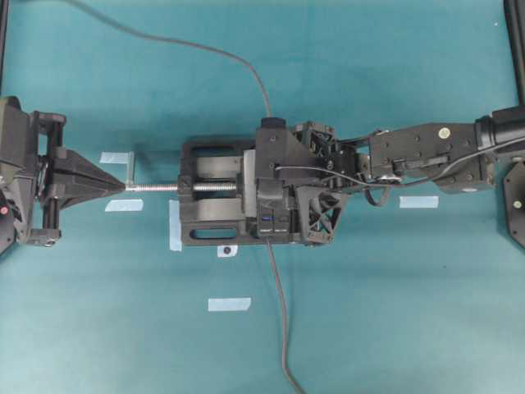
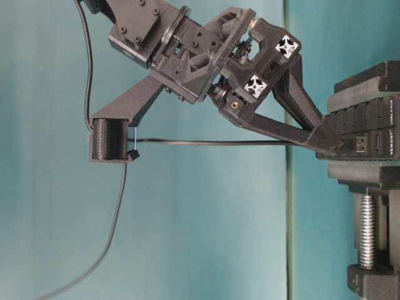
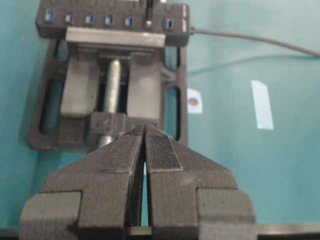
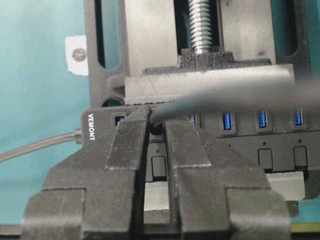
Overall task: Insert the USB into the second port from the front of the fixed hub.
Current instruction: 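Align the plug with the second port and push it in, then press the plug fully into the second port with the right gripper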
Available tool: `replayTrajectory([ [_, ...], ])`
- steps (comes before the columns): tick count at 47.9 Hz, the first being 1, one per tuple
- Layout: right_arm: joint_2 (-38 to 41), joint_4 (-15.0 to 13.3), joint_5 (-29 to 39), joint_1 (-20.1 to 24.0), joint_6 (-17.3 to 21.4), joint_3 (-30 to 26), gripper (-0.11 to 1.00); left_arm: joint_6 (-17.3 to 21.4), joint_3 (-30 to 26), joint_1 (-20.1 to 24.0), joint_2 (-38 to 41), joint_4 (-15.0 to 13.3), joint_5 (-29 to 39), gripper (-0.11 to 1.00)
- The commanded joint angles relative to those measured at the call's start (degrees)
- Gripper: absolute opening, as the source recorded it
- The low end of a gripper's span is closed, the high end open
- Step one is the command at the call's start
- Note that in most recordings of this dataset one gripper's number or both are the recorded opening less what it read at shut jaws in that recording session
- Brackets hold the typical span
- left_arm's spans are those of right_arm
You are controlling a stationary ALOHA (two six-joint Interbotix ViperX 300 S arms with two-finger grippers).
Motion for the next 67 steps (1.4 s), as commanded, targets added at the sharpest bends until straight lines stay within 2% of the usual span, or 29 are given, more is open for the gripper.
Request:
replayTrajectory([
  [1,-0.4,0.0,0.6,0.2,-0.2,-0.4,0.04,-0.1,-0.5,0.1,0.2,0.1,-1.0,0.00],
  [67,2.3,0.1,2.9,0.6,-0.2,-0.6,0.04,-0.2,-0.4,0.4,0.2,0.1,-1.1,0.00],
])
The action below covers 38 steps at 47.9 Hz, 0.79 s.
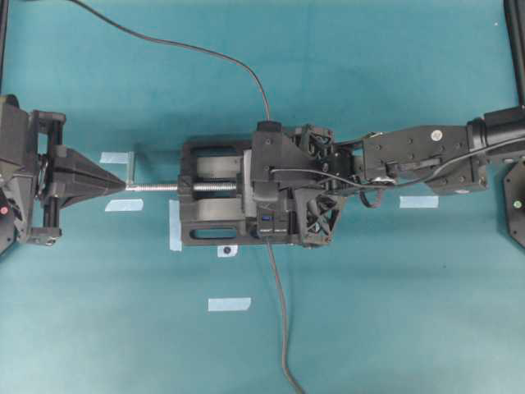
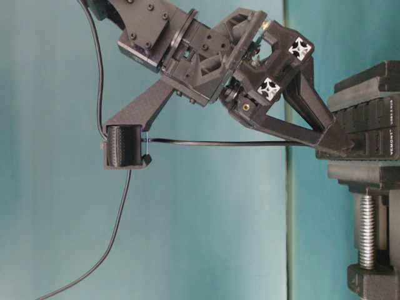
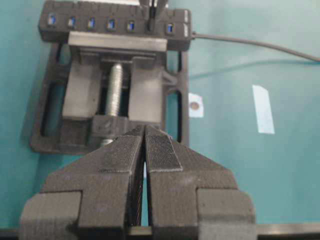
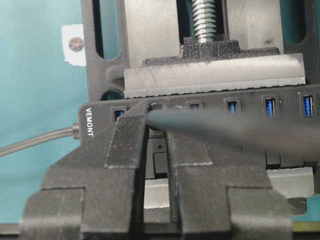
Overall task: Insert the USB into the second port from the front of the fixed hub.
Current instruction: 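Press the plug fully into the second port with the right gripper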
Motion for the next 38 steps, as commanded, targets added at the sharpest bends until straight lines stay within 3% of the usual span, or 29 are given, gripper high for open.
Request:
replayTrajectory([
  [1,0.4,0.1,0.7,0.4,-0.2,0.1,0.04,0.0,-0.6,0.1,0.2,0.1,-0.5,0.00],
  [27,-0.8,0.1,0.8,0.4,-0.2,-0.3,0.08,0.0,-0.4,0.1,0.2,0.1,-0.5,0.00],
  [34,-1.1,0.1,0.2,0.4,-0.2,-0.4,0.18,0.0,-0.4,0.1,0.2,0.1,-0.5,0.00],
  [38,-1.4,0.1,-1.2,0.4,-0.2,-0.4,0.32,0.0,-0.4,0.1,0.2,0.1,-0.5,0.00],
])
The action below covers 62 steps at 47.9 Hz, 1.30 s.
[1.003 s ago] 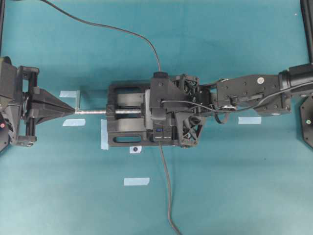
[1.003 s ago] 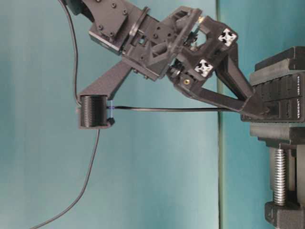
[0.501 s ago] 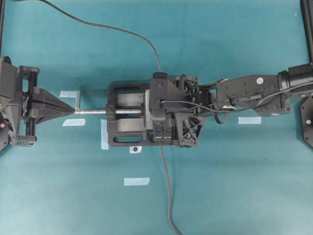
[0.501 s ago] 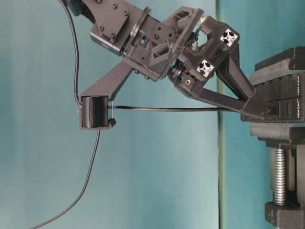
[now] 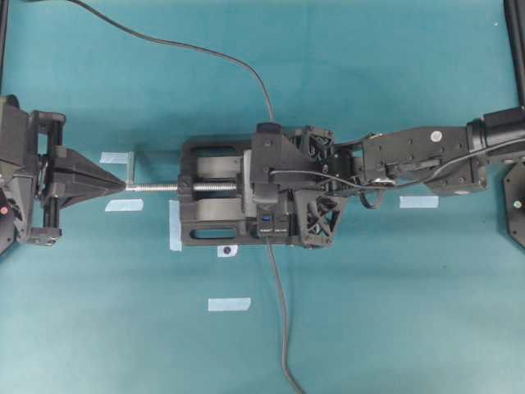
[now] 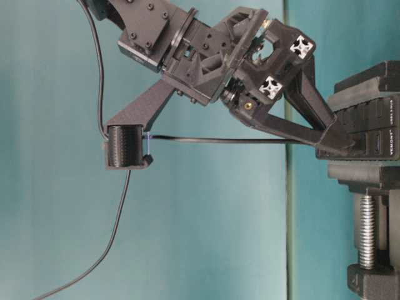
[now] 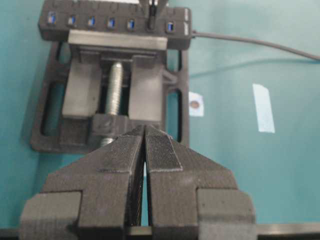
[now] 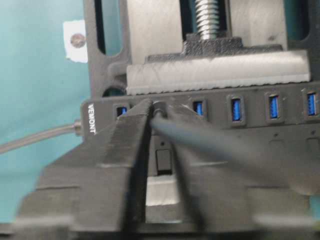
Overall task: Insert the USB into the second port from the front of the fixed hub.
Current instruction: 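Press the plug fully into the second port with the right gripper, then open the right gripper and retract it away from the hub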
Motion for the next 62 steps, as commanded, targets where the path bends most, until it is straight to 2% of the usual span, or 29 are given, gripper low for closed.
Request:
replayTrajectory([
  [1,-1.3,0.1,-1.9,0.1,-0.2,-0.6,0.36,0.0,-0.6,0.1,0.2,0.1,-0.5,0.00],
  [9,-1.8,0.1,-4.1,0.1,0.2,-0.9,0.77,-0.2,-0.6,0.1,0.2,0.1,-0.6,0.00],
  [12,-2.0,0.0,-4.1,0.1,0.2,-0.9,0.84,-0.2,-0.6,0.1,0.2,0.1,-0.6,0.00],
  [21,-2.1,0.0,-3.9,0.1,0.3,-0.9,0.80,-0.2,-0.6,0.1,0.2,0.1,-0.5,0.00],
  [39,-2.8,0.1,-3.9,0.1,0.4,-0.6,0.80,-0.3,-0.8,0.1,0.2,0.1,-0.6,0.00],
  [62,-8.1,0.1,-4.1,0.1,0.4,2.5,0.80,-0.3,-0.6,0.1,0.2,0.1,-0.5,0.00],
])
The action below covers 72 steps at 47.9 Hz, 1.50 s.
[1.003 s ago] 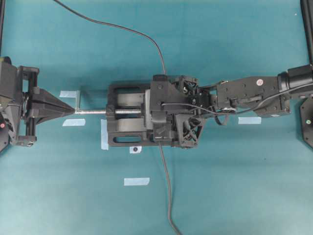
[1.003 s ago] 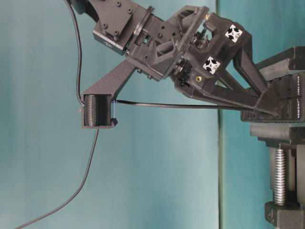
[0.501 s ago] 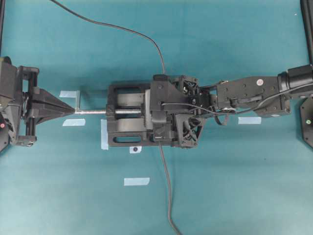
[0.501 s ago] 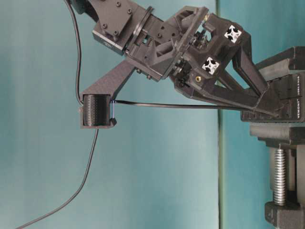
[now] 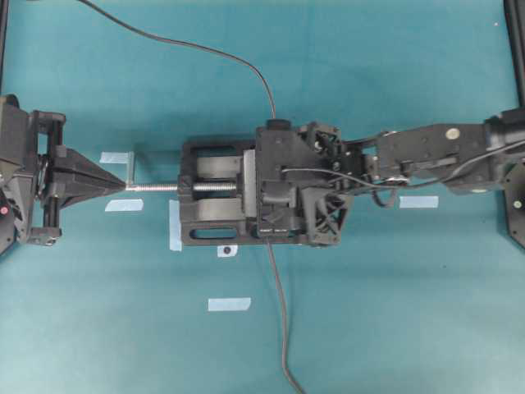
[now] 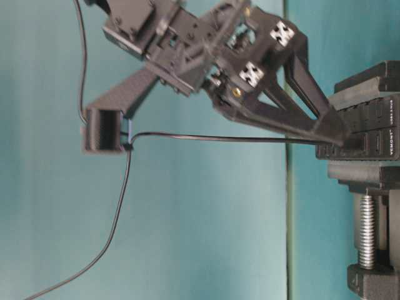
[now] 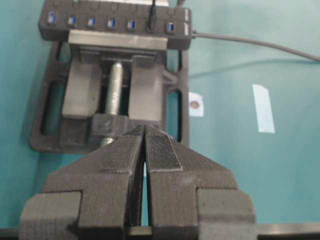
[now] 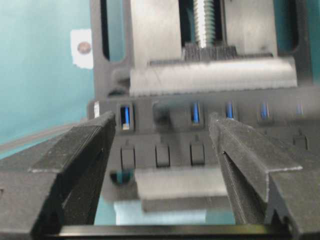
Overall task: Insert the USB into the second port from the front of the fixed hub.
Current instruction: 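Open the right gripper and retract it away from the hub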
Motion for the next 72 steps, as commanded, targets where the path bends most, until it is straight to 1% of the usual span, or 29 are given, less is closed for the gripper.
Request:
replayTrajectory([
  [1,-3.3,0.1,-0.4,0.3,0.4,0.1,0.80,-0.1,-0.6,0.1,0.2,0.1,-0.4,0.00],
  [23,-10.4,0.4,-1.5,0.1,0.6,4.3,0.80,-0.1,-0.7,0.1,0.2,0.1,-0.5,0.00],
  [51,-17.9,0.4,-8.2,0.1,0.8,11.2,0.80,-0.1,-0.5,0.2,-1.1,0.1,-0.4,0.00],
  [60,-19.2,0.4,-10.1,0.2,1.6,13.3,0.80,-0.1,-0.5,0.2,-1.1,0.1,-0.4,0.00],
  [72,-19.2,0.4,-11.2,0.3,2.0,13.6,0.80,0.0,-0.4,0.2,-1.2,0.1,-0.4,0.00],
])
